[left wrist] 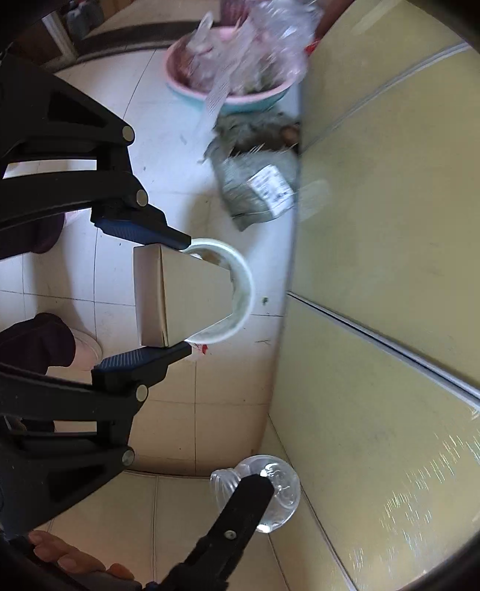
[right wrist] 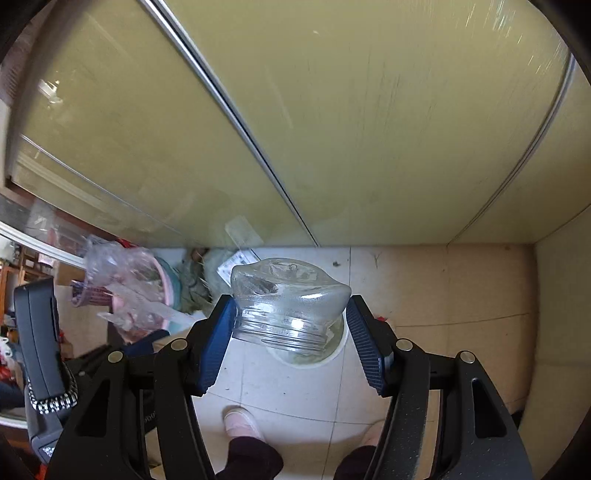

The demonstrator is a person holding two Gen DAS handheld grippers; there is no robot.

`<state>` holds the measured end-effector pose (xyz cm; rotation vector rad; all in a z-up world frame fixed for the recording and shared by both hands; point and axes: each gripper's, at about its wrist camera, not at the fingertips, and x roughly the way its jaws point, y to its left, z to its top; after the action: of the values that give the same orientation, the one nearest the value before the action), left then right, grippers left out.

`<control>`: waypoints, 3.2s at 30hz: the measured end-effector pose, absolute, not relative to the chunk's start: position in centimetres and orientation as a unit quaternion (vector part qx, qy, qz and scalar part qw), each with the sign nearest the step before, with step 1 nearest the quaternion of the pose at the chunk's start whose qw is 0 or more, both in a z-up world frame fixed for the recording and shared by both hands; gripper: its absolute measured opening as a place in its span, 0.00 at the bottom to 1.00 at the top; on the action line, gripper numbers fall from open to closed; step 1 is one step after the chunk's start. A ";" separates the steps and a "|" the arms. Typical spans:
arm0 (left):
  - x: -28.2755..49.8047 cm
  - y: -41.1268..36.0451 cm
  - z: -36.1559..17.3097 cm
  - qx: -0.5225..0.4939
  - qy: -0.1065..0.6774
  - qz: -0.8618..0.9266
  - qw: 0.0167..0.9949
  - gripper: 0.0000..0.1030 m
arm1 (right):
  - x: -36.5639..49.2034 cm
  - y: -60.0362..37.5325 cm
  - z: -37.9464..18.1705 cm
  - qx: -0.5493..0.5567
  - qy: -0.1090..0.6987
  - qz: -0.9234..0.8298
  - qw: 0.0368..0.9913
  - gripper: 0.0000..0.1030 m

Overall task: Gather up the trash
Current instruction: 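Carry the block and cup down over the white bucket and open both tools, then raise both open tools back toward the counter, then grasp the blue Lucky cup tub with the left tool while the right tool grasps the small dark bottle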

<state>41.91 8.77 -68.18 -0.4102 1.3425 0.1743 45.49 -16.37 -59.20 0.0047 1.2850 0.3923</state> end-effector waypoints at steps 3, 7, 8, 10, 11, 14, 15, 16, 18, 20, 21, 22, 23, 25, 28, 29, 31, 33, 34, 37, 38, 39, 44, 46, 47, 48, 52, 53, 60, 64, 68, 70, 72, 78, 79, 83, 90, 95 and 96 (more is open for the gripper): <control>41.8 9.5 -71.2 -0.196 0.619 0.080 0.756 0.48 | 45.8 -15.6 -61.7 -0.003 0.600 0.186 0.778 0.57; 42.0 9.7 -73.2 -0.206 0.618 0.072 0.755 0.48 | 45.8 -14.6 -63.5 -0.004 0.603 0.196 0.773 0.57; 42.1 9.5 -73.6 -0.204 0.617 0.071 0.757 0.48 | 45.8 -14.6 -63.7 -0.005 0.603 0.198 0.773 0.57; 42.2 9.5 -73.9 -0.200 0.618 0.070 0.757 0.48 | 45.7 -14.5 -64.0 -0.003 0.606 0.206 0.768 0.58; 42.2 9.5 -74.1 -0.198 0.620 0.074 0.756 0.49 | 45.7 -14.5 -64.2 0.002 0.611 0.212 0.763 0.58; 42.1 9.8 -74.5 -0.196 0.631 0.083 0.746 0.53 | 45.9 -15.0 -64.7 0.016 0.623 0.214 0.752 0.58; 42.1 9.8 -74.6 -0.196 0.632 0.084 0.745 0.53 | 45.9 -15.1 -64.6 0.023 0.628 0.217 0.747 0.58; 41.9 9.9 -74.4 -0.196 0.632 0.085 0.745 0.53 | 45.9 -15.1 -64.9 0.025 0.629 0.218 0.746 0.58; 41.7 10.2 -74.0 -0.194 0.632 0.090 0.745 0.53 | 45.8 -15.1 -64.6 0.022 0.630 0.218 0.745 0.58; 41.6 10.4 -73.4 -0.193 0.631 0.094 0.746 0.53 | 45.6 -14.9 -64.2 0.012 0.628 0.217 0.748 0.58; 41.5 10.5 -73.0 -0.192 0.630 0.095 0.747 0.53 | 45.5 -14.8 -63.9 0.005 0.626 0.216 0.749 0.58; 41.5 10.6 -72.8 -0.192 0.628 0.096 0.748 0.53 | 45.5 -14.6 -63.8 0.000 0.625 0.215 0.750 0.58; 41.4 10.7 -72.2 -0.193 0.626 0.096 0.749 0.53 | 45.3 -14.6 -63.1 -0.004 0.623 0.216 0.752 0.58; 41.4 10.8 -70.5 -0.191 0.622 0.096 0.753 0.53 | 45.2 -14.4 -62.5 -0.007 0.620 0.216 0.754 0.58; 41.3 10.7 -67.8 -0.187 0.616 0.096 0.759 0.53 | 44.9 -14.6 -59.9 -0.012 0.613 0.216 0.760 0.58; 41.4 10.7 -66.5 -0.186 0.614 0.095 0.761 0.53 | 44.8 -14.7 -58.4 -0.016 0.609 0.215 0.763 0.58; 41.5 10.5 -63.7 -0.182 0.608 0.094 0.767 0.53 | 44.7 -14.5 -56.5 -0.024 0.601 0.213 0.770 0.58; 41.7 10.2 -60.0 -0.177 0.601 0.093 0.774 0.53 | 44.5 -14.8 -53.0 -0.031 0.590 0.214 0.778 0.58; 41.8 10.1 -58.5 -0.175 0.597 0.092 0.777 0.53 | 44.5 -14.7 -52.0 -0.033 0.587 0.214 0.780 0.58; 42.1 9.4 -52.3 -0.166 0.580 0.091 0.793 0.53 | 44.3 -15.2 -46.1 -0.042 0.566 0.213 0.796 0.58; 42.1 9.1 -50.1 -0.163 0.573 0.090 0.798 0.53 | 44.2 -15.4 -44.2 -0.043 0.558 0.213 0.801 0.58; 42.2 8.7 -47.4 -0.159 0.563 0.090 0.806 0.53 | 44.1 -15.7 -42.2 -0.044 0.549 0.213 0.807 0.58; 42.3 6.4 -36.2 -0.146 0.512 0.091 0.842 0.53 | 43.3 -17.7 -31.5 -0.046 0.491 0.215 0.843 0.58; 42.4 5.2 -31.6 -0.139 0.486 0.095 0.858 0.55 | 42.8 -18.9 -27.2 -0.045 0.463 0.216 0.859 0.58; 42.2 4.6 -29.4 -0.137 0.471 0.098 0.866 0.59 | 42.7 -19.4 -25.6 -0.043 0.450 0.217 0.865 0.58; 42.0 3.8 -27.0 -0.134 0.451 0.102 0.876 0.61 | 42.6 -20.3 -23.8 -0.039 0.435 0.219 0.872 0.58; 41.3 1.5 -19.7 -0.125 0.393 0.108 0.904 0.66 | 41.9 -22.6 -17.0 -0.032 0.381 0.227 0.896 0.58; 41.2 1.2 -18.3 -0.123 0.380 0.108 0.910 0.67 | 41.7 -23.5 -15.1 -0.034 0.363 0.228 0.903 0.58; 41.2 -1.2 -10.7 -0.096 0.309 0.105 0.940 0.82 | 41.3 -24.1 -8.6 -0.040 0.281 0.207 0.936 0.67; 42.3 -0.8 -9.2 -0.093 0.289 0.101 0.948 0.90 | 42.7 -24.0 -7.5 -0.034 0.263 0.184 0.946 0.75; 44.2 0.9 -9.3 -0.099 0.292 0.096 0.947 0.91 | 44.0 -23.8 -7.1 -0.035 0.264 0.163 0.950 0.79; 45.7 2.3 -9.7 -0.101 0.301 0.096 0.943 0.91 | 44.5 -23.7 -6.9 -0.037 0.271 0.151 0.950 0.79; 46.5 3.7 -9.8 -0.108 0.305 0.092 0.942 0.91 | 45.2 -23.4 -7.0 -0.035 0.275 0.143 0.950 0.79; 49.6 7.5 -10.0 -0.105 0.327 0.076 0.936 0.91 | 47.4 -22.9 -7.7 -0.011 0.299 0.108 0.948 0.79; 50.1 7.9 -10.1 -0.105 0.329 0.074 0.936 0.91 | 47.7 -22.8 -7.8 -0.007 0.301 0.108 0.947 0.79; 51.9 9.2 -10.5 -0.103 0.335 0.074 0.934 0.91 | 49.6 -21.9 -8.1 -0.004 0.313 0.104 0.944 0.79; 56.3 10.7 -11.9 -0.098 0.351 0.075 0.928 0.91 | 54.2 -20.7 -9.0 -0.019 0.314 0.099 0.944 0.79; 60.7 11.3 -13.0 -0.108 0.363 0.082 0.922 0.91 | 59.2 -20.2 -10.1 -0.029 0.322 0.120 0.939 0.79; 61.9 11.3 -13.2 -0.107 0.366 0.087 0.921 0.91 | 60.1 -20.1 -10.3 -0.032 0.324 0.124 0.937 0.79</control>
<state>61.89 11.30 -13.18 -0.2191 0.7511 0.1793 60.13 -20.06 -10.27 -0.0657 0.6617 0.2532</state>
